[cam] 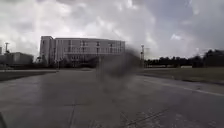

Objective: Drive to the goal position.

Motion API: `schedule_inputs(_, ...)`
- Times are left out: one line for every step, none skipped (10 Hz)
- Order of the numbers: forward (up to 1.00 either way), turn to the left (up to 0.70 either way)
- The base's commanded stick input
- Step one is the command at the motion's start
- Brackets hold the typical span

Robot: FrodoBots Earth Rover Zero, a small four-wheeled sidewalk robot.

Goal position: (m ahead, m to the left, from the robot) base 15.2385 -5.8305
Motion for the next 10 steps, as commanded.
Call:
schedule_inputs(0.7,-0.3)
schedule_inputs(0.7,-0.06)
schedule_inputs(0.7,0.0)
schedule_inputs(0.7,0.0)
schedule_inputs(0.7,0.0)
schedule_inputs(0.7,0.0)
schedule_inputs(0.7,0.0)
schedule_inputs(0.7,0.0)
schedule_inputs(0.7,0.0)
schedule_inputs(0.7,0.0)
